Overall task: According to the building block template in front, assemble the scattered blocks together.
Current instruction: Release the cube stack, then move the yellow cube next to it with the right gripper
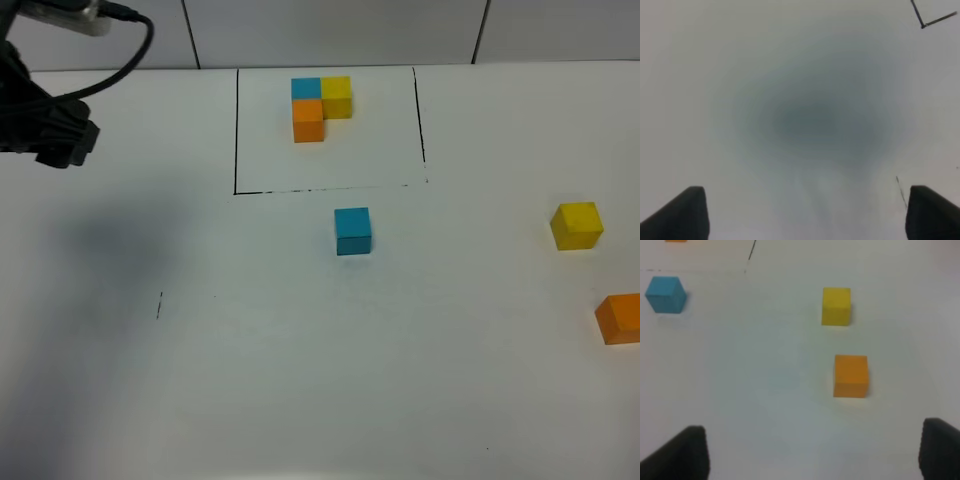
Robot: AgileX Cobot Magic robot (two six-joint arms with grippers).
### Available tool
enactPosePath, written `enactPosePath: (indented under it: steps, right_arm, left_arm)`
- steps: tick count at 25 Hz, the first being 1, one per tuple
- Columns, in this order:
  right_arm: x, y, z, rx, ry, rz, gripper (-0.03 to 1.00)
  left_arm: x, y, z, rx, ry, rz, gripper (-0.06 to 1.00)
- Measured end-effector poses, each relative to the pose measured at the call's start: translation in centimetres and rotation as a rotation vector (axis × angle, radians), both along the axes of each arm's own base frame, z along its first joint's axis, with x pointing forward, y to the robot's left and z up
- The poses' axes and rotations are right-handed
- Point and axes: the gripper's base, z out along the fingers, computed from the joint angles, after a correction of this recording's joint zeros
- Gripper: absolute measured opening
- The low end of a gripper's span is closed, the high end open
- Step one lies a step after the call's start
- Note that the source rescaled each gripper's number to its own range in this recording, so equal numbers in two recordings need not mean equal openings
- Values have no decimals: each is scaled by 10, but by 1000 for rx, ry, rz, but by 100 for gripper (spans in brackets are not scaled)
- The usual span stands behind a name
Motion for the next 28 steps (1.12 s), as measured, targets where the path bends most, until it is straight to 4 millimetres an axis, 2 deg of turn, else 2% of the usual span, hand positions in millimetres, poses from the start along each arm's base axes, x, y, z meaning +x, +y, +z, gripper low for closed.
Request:
enactPosePath:
  steps: [5,12,24,28]
  right_arm:
    - [0,0,0,2,0,1,73]
    - [0,0,0,2,0,1,73]
    - [0,0,0,5,0,2,73]
    - [0,0,0,6,0,3,73]
  left_arm:
    - [-46,10,20,-39,-105,19,78]
    - [-110,24,26,-110,-216,86,78]
    - [-211,44,9,-209,-403,93,78]
    - [-240,47,-2,-255,-446,77,78]
